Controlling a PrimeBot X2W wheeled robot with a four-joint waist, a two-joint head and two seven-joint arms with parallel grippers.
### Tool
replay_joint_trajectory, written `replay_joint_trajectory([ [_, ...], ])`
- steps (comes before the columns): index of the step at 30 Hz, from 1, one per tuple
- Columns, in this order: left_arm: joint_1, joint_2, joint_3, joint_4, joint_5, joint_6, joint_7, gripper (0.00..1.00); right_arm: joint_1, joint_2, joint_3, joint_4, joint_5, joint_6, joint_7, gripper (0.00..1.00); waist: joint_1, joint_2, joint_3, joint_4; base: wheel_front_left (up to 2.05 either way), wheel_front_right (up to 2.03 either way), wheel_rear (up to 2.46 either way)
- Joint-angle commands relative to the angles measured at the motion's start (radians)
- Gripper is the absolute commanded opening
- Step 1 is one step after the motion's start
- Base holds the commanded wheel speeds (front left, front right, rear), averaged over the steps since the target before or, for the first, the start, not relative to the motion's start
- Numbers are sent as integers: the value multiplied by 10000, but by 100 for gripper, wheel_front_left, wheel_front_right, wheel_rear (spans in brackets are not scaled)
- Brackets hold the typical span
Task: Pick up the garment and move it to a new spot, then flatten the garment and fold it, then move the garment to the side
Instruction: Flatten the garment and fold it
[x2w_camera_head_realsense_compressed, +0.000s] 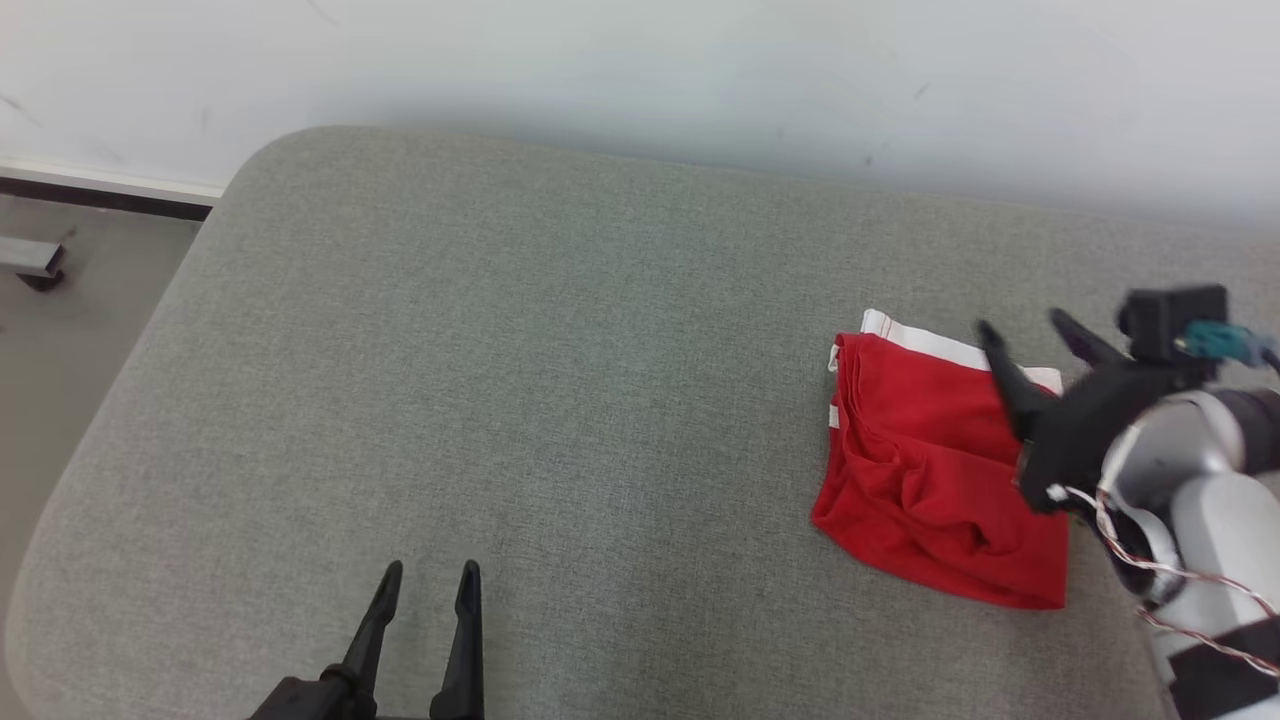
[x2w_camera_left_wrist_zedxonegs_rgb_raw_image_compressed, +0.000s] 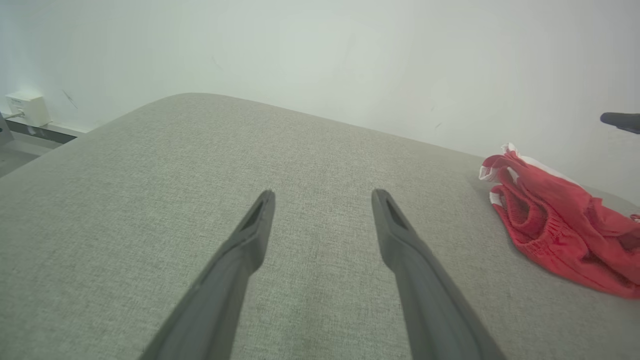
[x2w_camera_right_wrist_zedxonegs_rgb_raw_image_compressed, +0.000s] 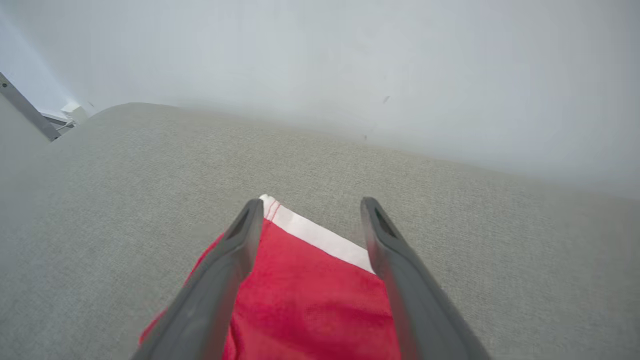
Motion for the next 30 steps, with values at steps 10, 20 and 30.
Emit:
replay_joint_trajectory([
  [10, -88, -9, -122, 14, -44, -64, -24, 100, 1422, 218, -917, 717, -1481, -27, -901, 0, 0, 0, 145, -45, 0, 0, 0],
  [20, -145, -9, -139, 107, -42, -84, -24, 100, 1632, 957, 1297, 1322, -1466, -27, -1177, 0, 0, 0, 164, 80, 0, 0, 0],
  [30, -73, -9, -108, 132, -37, -100, -26, 100, 1675, 1086, 3053, 1393, -1196, -27, -1032, 0, 0, 0, 49, 78, 0, 0, 0],
])
